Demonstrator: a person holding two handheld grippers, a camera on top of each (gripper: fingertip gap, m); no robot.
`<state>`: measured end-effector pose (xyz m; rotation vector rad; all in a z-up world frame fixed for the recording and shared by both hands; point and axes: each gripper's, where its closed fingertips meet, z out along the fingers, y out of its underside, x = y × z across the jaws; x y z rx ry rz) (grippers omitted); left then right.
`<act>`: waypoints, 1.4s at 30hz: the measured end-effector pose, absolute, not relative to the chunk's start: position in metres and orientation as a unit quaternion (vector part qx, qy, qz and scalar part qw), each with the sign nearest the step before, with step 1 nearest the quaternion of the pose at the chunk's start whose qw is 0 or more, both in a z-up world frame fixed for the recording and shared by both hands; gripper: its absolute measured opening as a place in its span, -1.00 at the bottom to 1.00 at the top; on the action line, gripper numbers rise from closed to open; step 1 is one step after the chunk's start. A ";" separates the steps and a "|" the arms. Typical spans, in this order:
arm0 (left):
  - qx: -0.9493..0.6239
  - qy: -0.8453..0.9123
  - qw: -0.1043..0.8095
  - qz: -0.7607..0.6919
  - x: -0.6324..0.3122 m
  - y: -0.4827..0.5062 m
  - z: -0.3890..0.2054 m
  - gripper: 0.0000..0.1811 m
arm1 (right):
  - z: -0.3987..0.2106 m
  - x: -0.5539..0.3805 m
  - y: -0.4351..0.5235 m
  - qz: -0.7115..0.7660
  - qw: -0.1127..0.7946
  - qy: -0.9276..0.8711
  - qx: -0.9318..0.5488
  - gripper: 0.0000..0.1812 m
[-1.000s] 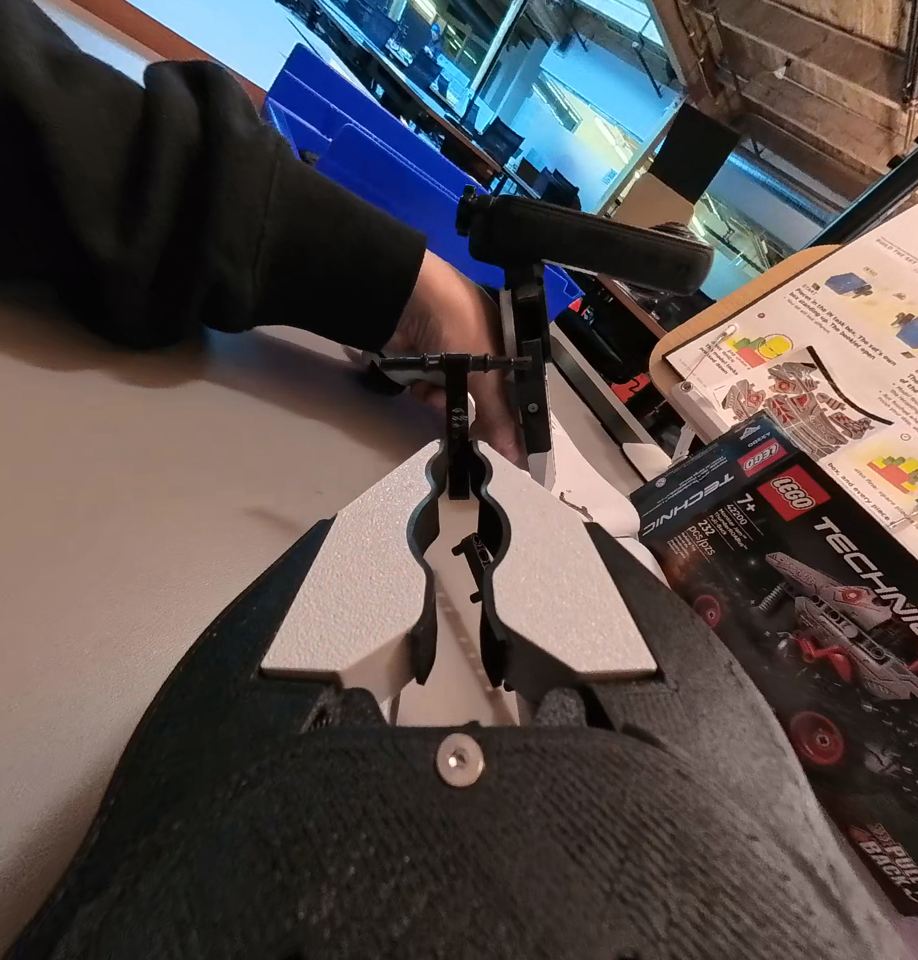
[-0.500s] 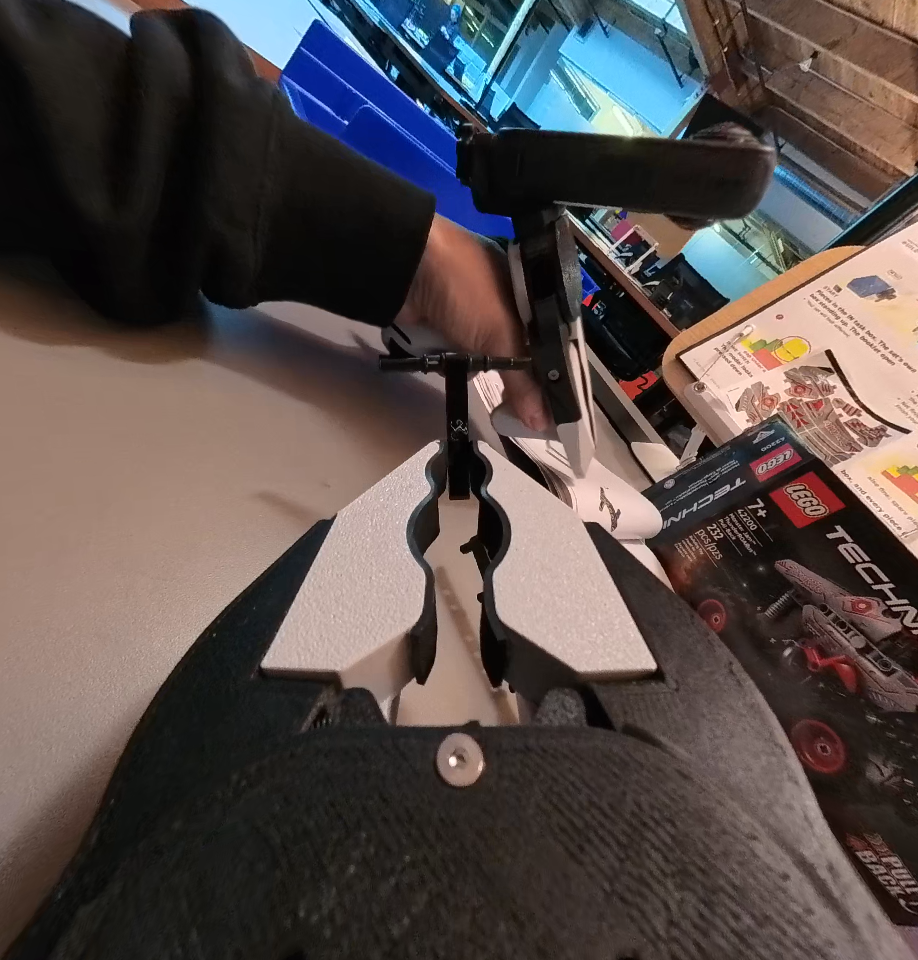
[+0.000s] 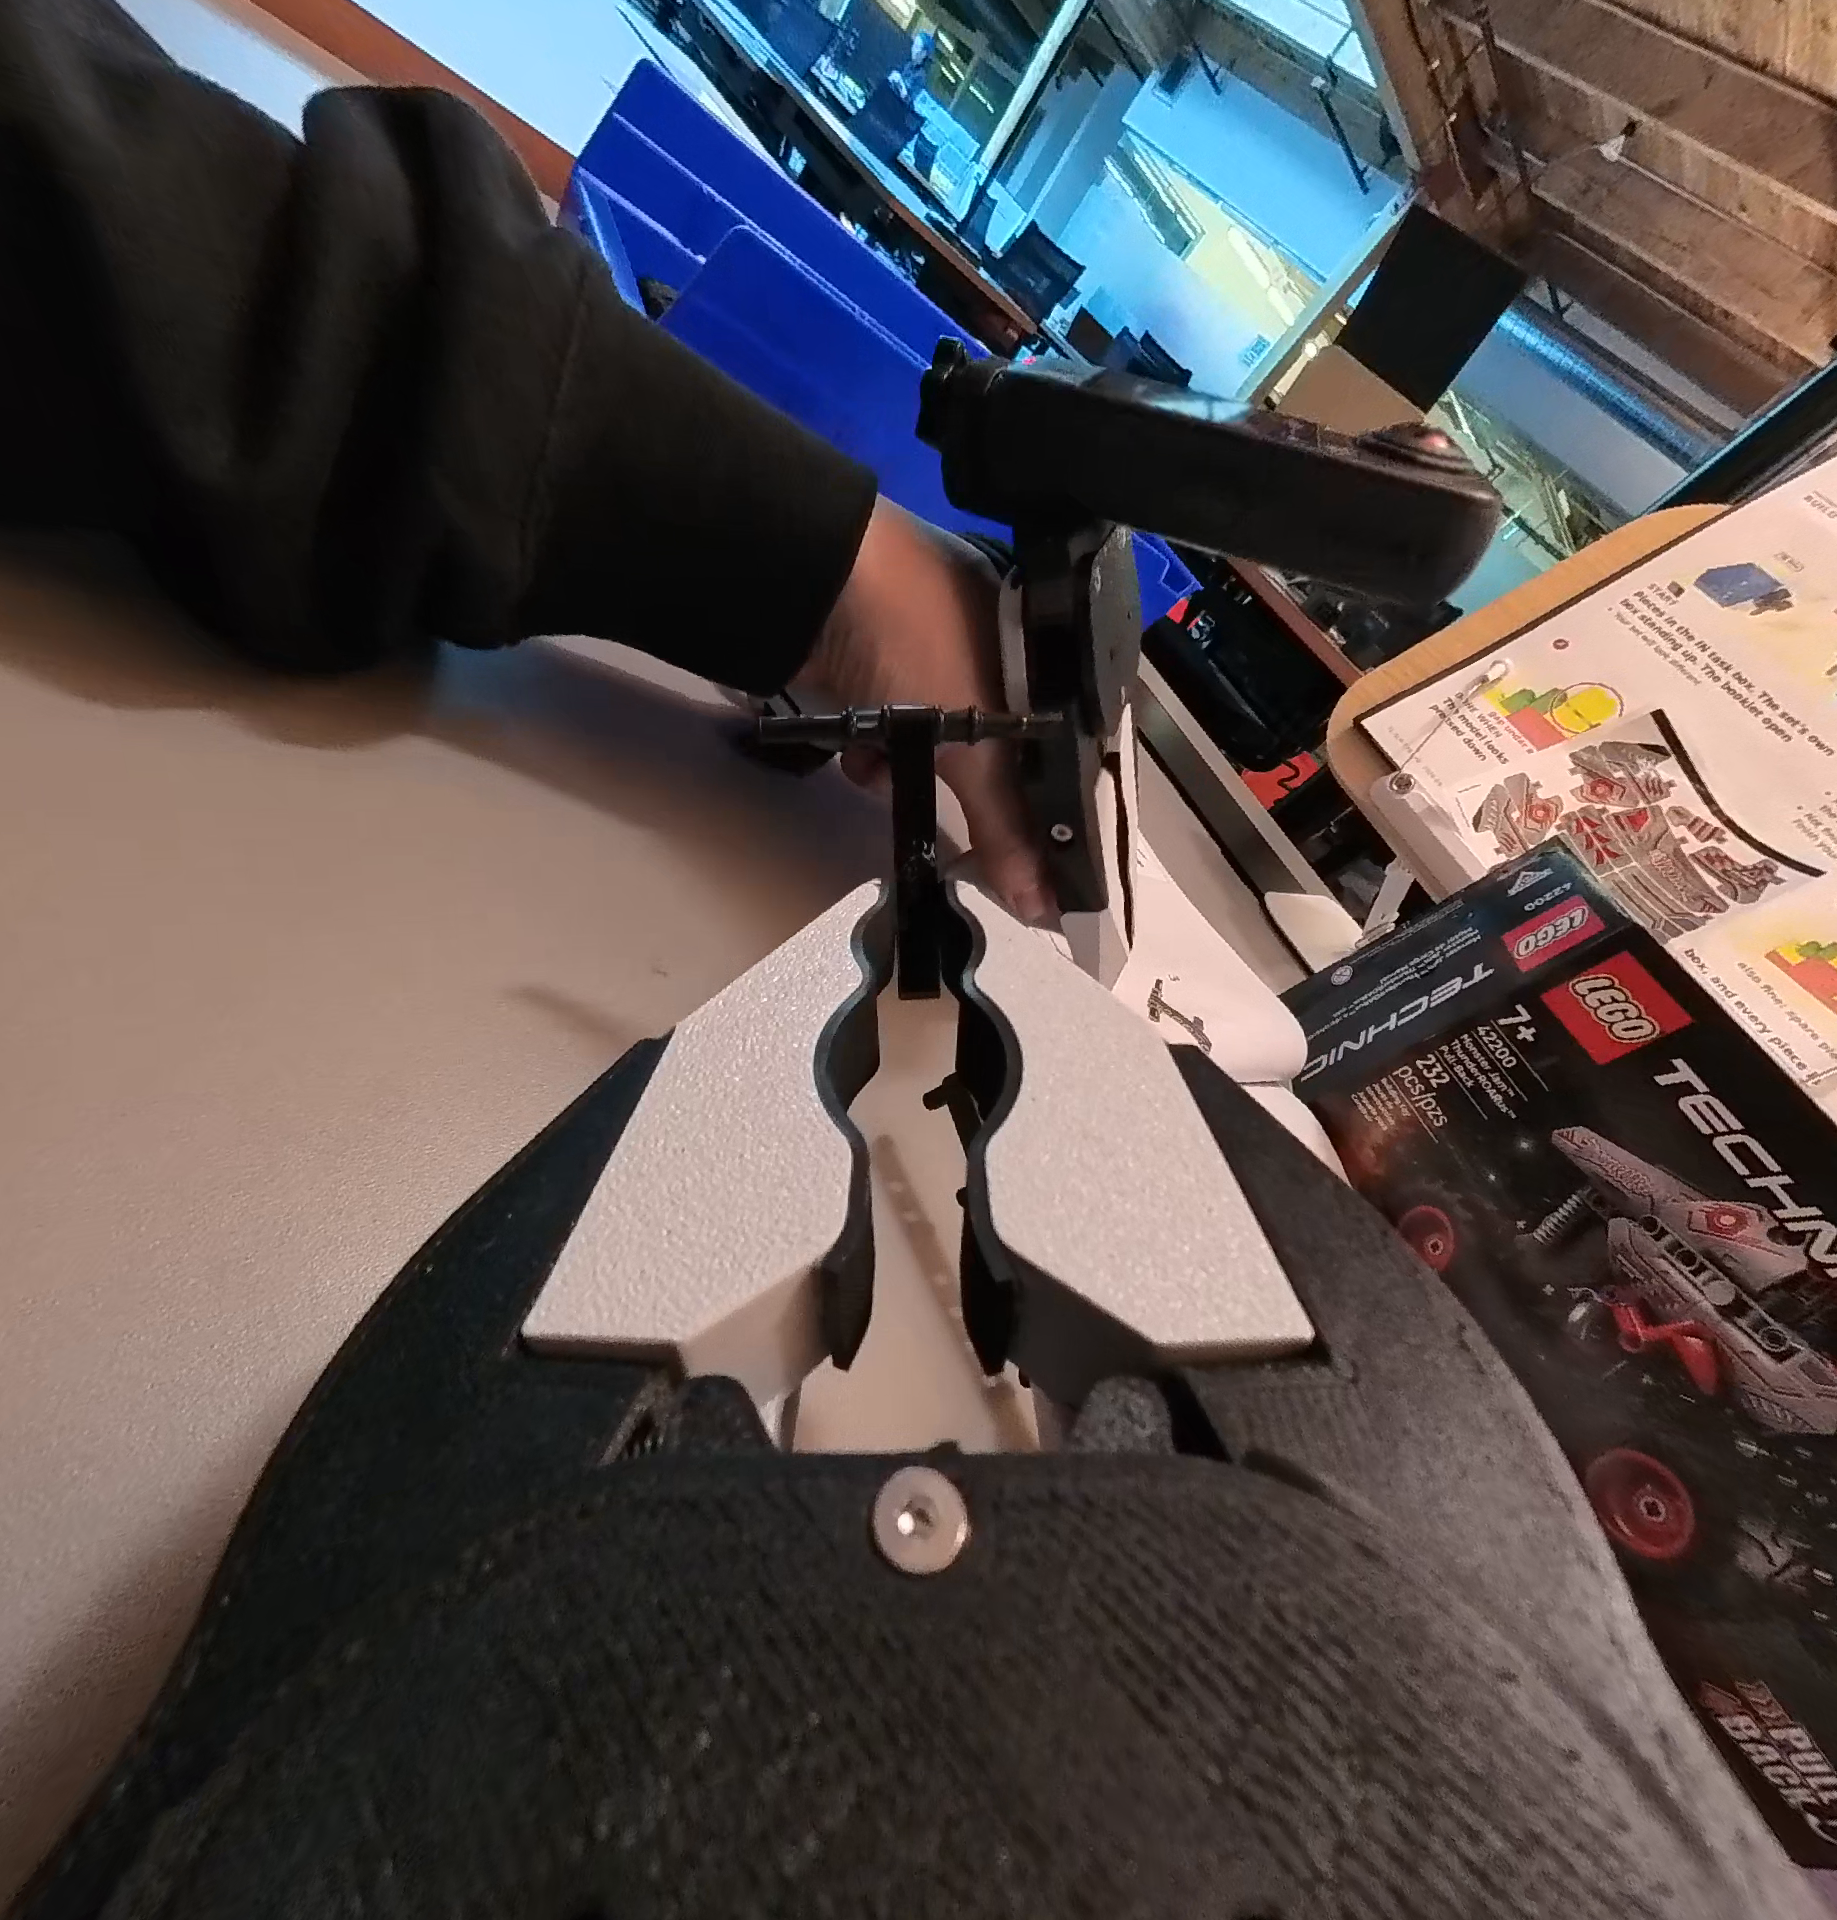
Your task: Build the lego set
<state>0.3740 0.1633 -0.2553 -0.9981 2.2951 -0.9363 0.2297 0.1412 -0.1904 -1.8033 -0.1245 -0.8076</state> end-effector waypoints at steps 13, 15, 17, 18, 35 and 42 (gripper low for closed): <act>-0.366 0.774 0.298 -0.422 0.374 0.179 -0.193 -0.95 | -0.190 0.225 0.139 -0.345 0.544 -0.053 -0.763 -0.94; -0.381 0.732 0.345 -0.448 0.378 0.194 -0.171 -0.95 | -0.189 0.224 0.139 -0.346 0.543 -0.053 -0.763 -0.94; -0.400 0.682 0.392 -0.469 0.379 0.211 -0.153 -0.95 | -0.189 0.224 0.140 -0.346 0.542 -0.052 -0.764 -0.94; -0.409 0.658 0.413 -0.478 0.379 0.220 -0.146 -0.95 | -0.189 0.224 0.140 -0.346 0.542 -0.052 -0.764 -0.94; -0.437 0.570 0.503 -0.481 0.371 0.257 -0.130 -1.00 | -0.191 0.224 0.140 -0.350 0.535 -0.051 -0.767 -0.94; -0.434 0.587 0.489 -0.479 0.372 0.251 -0.136 -1.00 | -0.190 0.226 0.140 -0.355 0.535 -0.045 -0.765 -0.94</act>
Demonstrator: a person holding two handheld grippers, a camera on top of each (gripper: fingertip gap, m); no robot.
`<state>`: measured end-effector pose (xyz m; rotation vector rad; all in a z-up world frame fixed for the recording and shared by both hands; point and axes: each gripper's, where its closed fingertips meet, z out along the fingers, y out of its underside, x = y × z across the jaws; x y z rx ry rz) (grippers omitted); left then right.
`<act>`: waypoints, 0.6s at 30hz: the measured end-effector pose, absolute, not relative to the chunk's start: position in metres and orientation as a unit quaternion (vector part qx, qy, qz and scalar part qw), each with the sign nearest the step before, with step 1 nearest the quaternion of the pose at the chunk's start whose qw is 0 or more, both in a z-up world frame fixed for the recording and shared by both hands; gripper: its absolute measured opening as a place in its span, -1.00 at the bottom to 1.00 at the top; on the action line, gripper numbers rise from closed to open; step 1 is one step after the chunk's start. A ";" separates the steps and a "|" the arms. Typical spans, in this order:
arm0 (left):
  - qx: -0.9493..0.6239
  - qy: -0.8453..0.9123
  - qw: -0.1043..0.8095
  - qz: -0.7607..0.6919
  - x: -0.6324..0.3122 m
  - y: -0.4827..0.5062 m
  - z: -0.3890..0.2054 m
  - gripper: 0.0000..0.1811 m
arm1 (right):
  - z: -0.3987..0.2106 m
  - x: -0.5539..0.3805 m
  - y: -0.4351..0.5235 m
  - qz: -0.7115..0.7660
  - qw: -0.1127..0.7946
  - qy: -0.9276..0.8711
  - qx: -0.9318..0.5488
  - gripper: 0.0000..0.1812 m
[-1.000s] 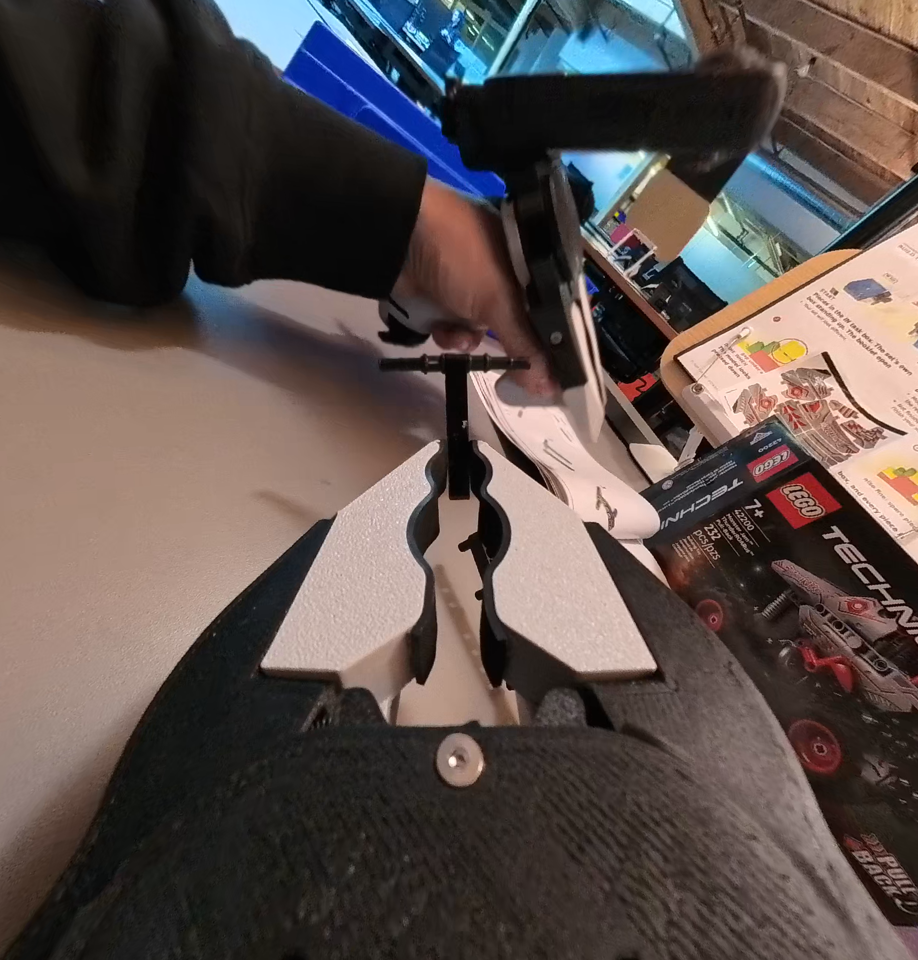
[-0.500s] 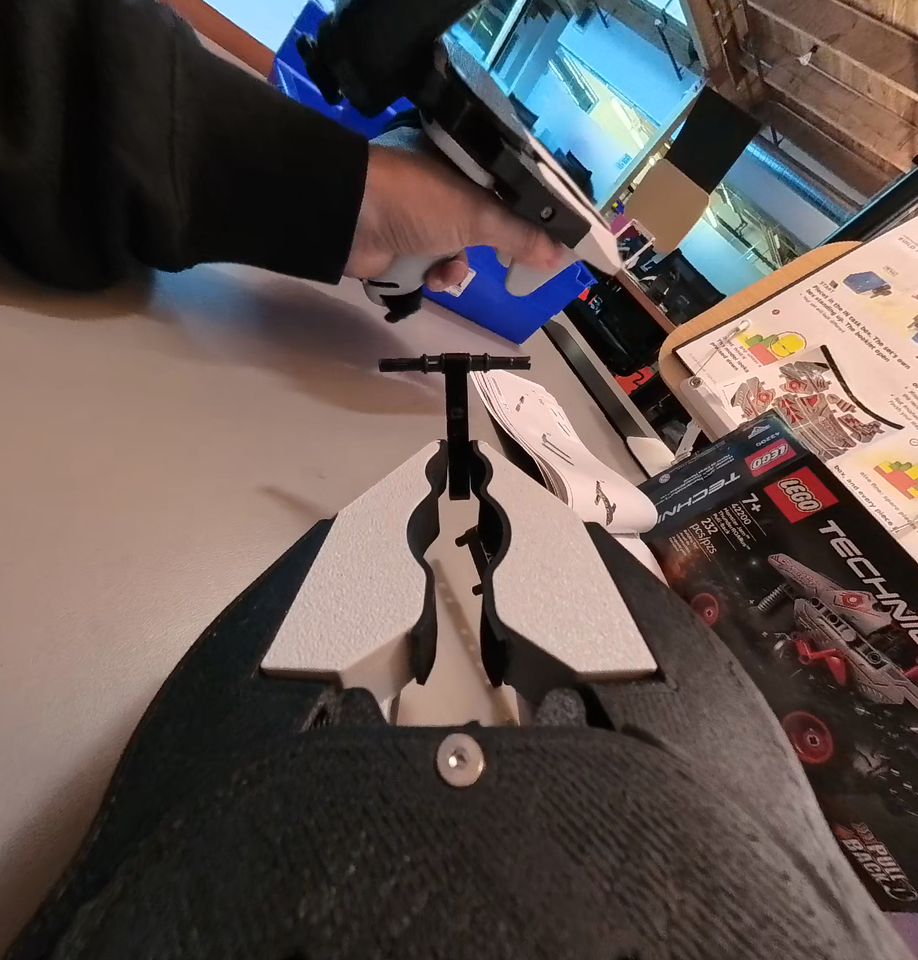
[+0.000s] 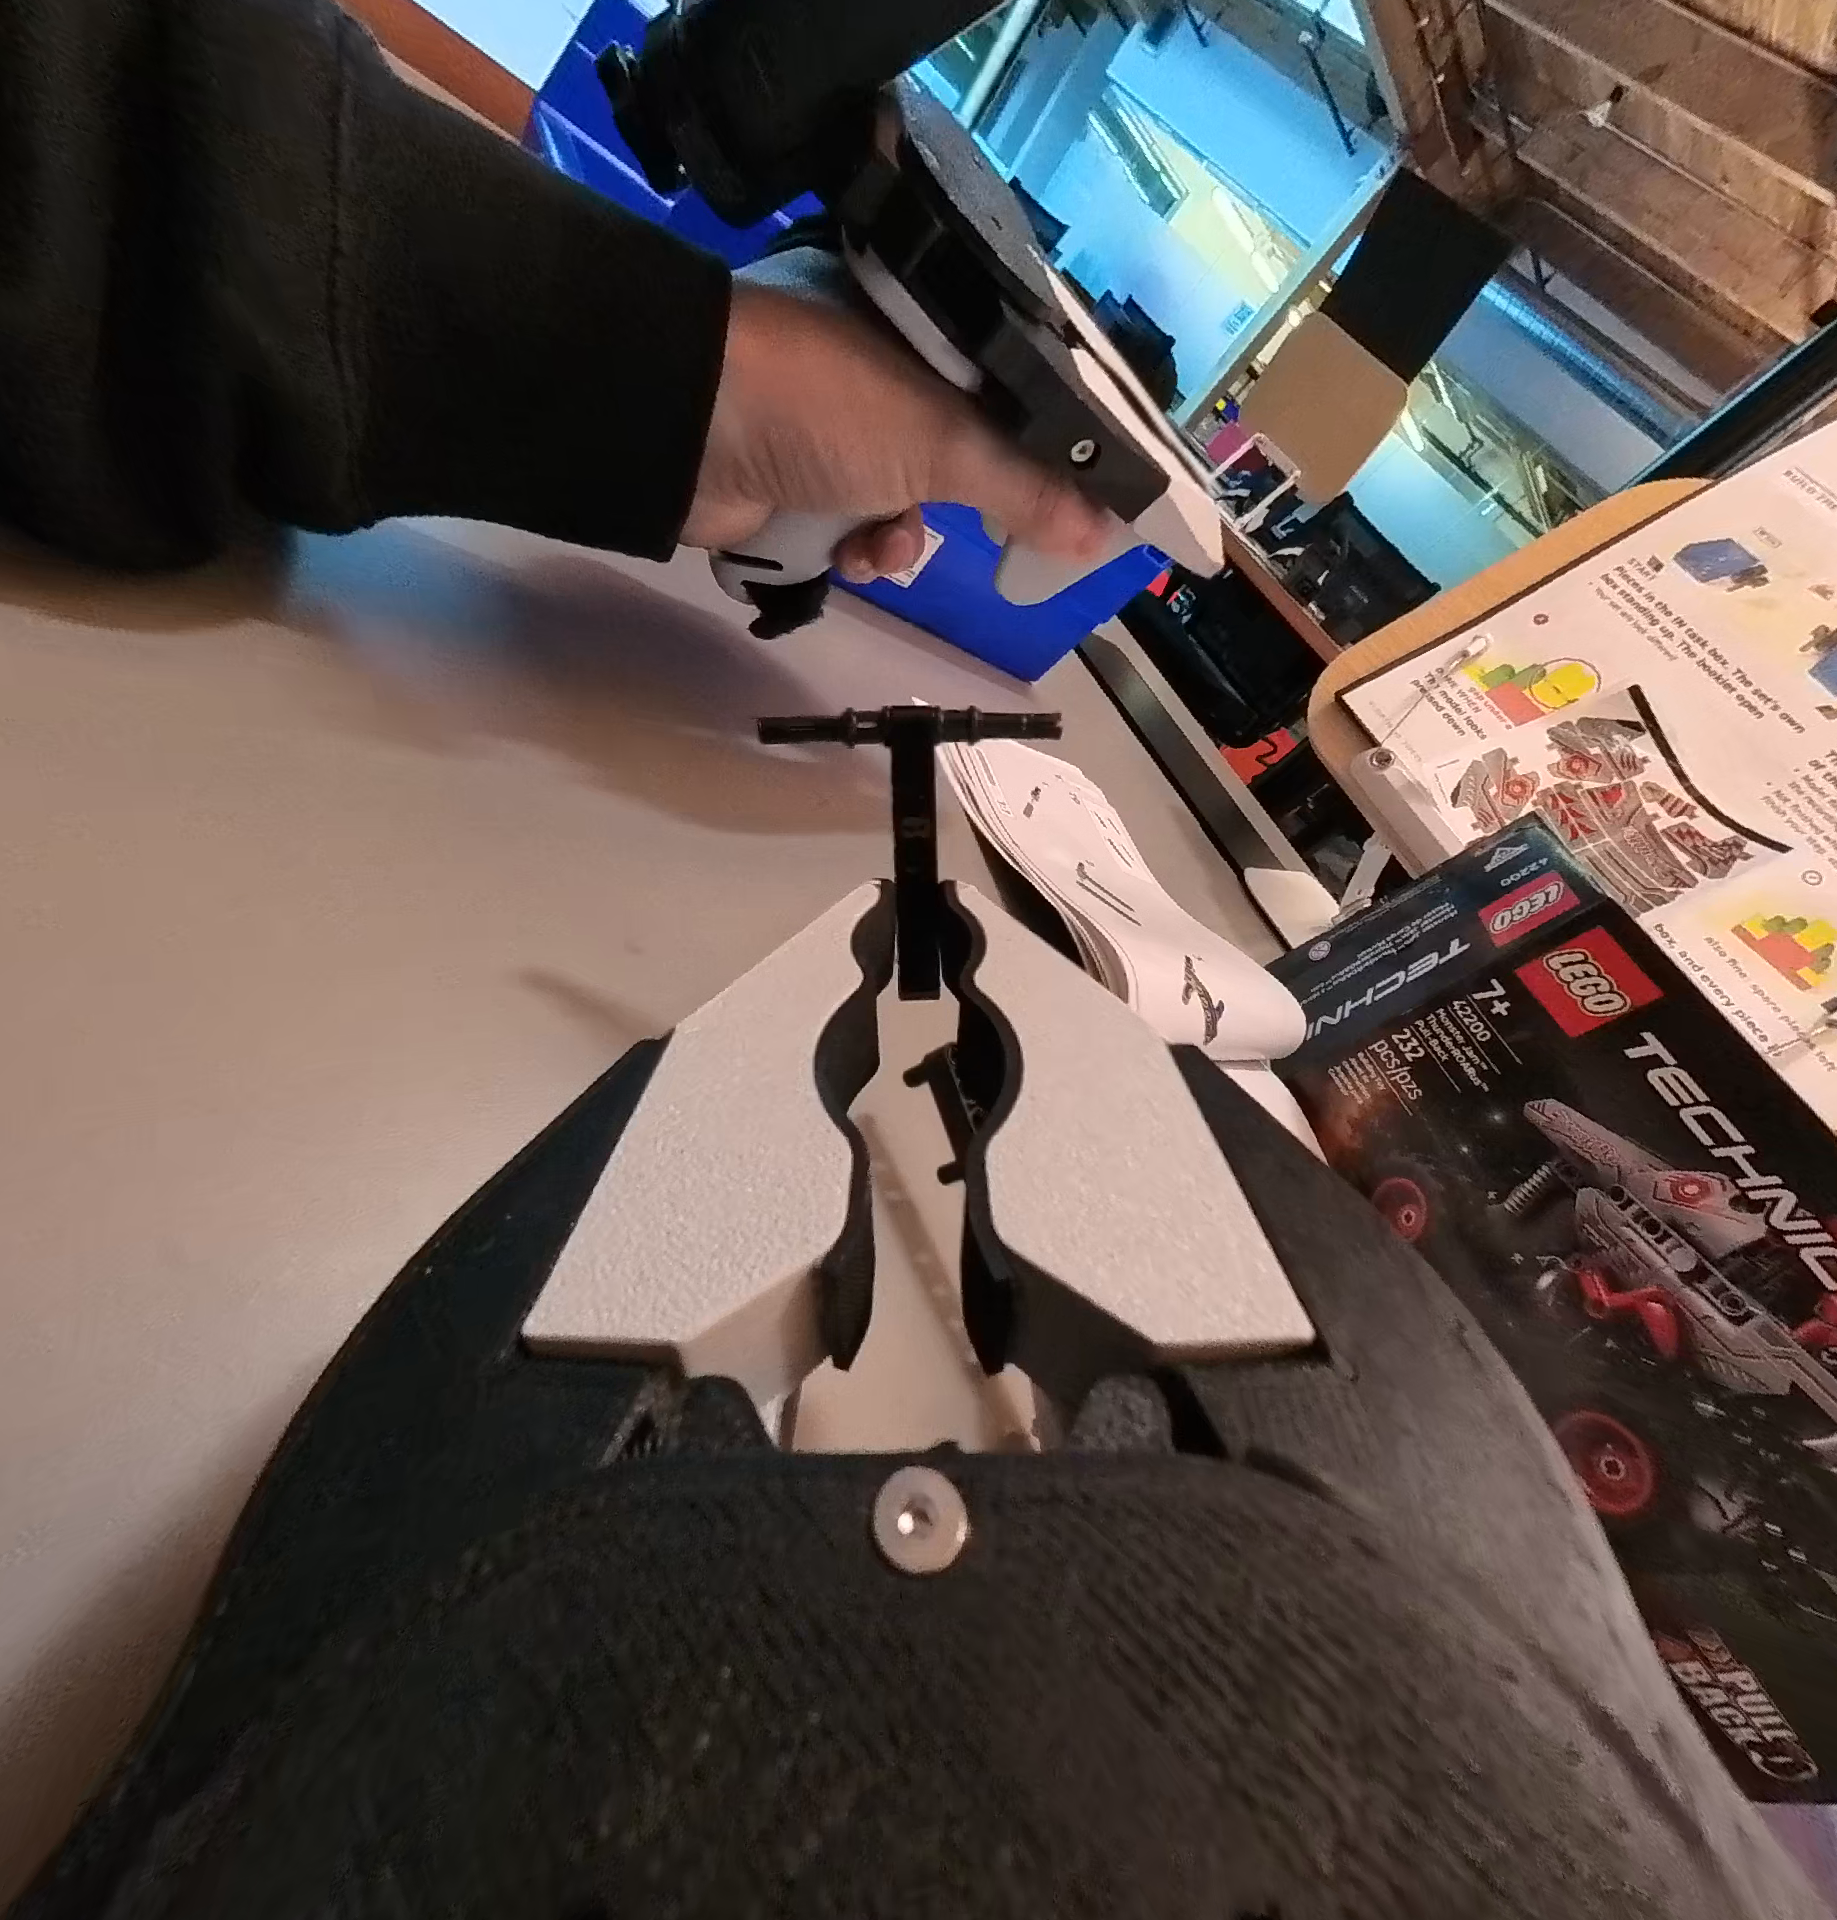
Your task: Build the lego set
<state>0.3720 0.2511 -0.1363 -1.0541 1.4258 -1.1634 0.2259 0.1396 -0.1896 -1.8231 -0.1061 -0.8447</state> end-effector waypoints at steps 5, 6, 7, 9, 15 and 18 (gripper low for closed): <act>-0.420 0.607 0.464 -0.489 0.371 0.238 -0.139 -1.00 | -0.185 0.232 0.135 -0.358 0.544 -0.026 -0.758 -0.94; -0.415 0.613 0.460 -0.490 0.371 0.235 -0.140 -1.00 | -0.184 0.232 0.135 -0.358 0.545 -0.025 -0.758 -0.94; -0.408 0.622 0.454 -0.491 0.370 0.230 -0.141 -1.00 | -0.184 0.232 0.135 -0.359 0.545 -0.025 -0.758 -0.94; -0.398 0.637 0.440 -0.492 0.369 0.221 -0.144 -1.00 | -0.185 0.233 0.134 -0.360 0.543 -0.025 -0.758 -0.94; -0.364 0.666 0.412 -0.505 0.362 0.200 -0.145 -1.00 | -0.186 0.233 0.134 -0.364 0.538 -0.025 -0.760 -0.94; -0.364 0.661 0.389 -0.529 0.359 0.194 -0.141 -1.00 | -0.185 0.234 0.133 -0.365 0.539 -0.023 -0.759 -0.94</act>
